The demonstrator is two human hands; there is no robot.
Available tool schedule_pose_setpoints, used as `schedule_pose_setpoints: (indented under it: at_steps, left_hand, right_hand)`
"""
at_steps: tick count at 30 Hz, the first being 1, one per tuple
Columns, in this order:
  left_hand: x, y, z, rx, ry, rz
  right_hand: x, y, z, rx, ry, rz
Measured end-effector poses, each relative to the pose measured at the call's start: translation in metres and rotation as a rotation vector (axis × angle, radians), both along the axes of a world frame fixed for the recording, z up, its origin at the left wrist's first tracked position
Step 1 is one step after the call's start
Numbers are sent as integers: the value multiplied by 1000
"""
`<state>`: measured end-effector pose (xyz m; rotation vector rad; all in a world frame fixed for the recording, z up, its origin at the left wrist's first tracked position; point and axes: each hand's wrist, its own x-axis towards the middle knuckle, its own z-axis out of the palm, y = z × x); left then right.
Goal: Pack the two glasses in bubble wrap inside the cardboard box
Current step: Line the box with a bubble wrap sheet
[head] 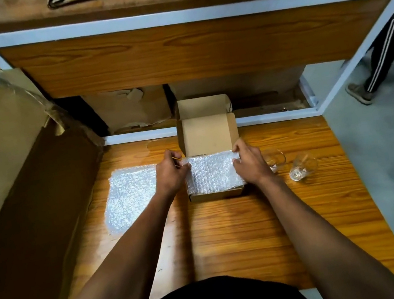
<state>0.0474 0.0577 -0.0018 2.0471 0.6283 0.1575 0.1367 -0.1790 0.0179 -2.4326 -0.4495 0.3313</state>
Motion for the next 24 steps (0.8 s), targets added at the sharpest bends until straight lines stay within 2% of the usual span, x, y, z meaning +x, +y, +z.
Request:
schedule_pose_setpoints:
  at_steps: [5, 18, 24]
  left_hand:
    - [5, -4, -12, 167, 20, -41]
    - [5, -17, -8, 522, 17, -139]
    - [2, -27, -2, 614, -72, -186]
  right_hand:
    - [-1, 4, -12, -88, -159, 40]
    - [-6, 12, -26, -299, -214, 41]
    - [-19, 19, -16, -269, -326, 114]
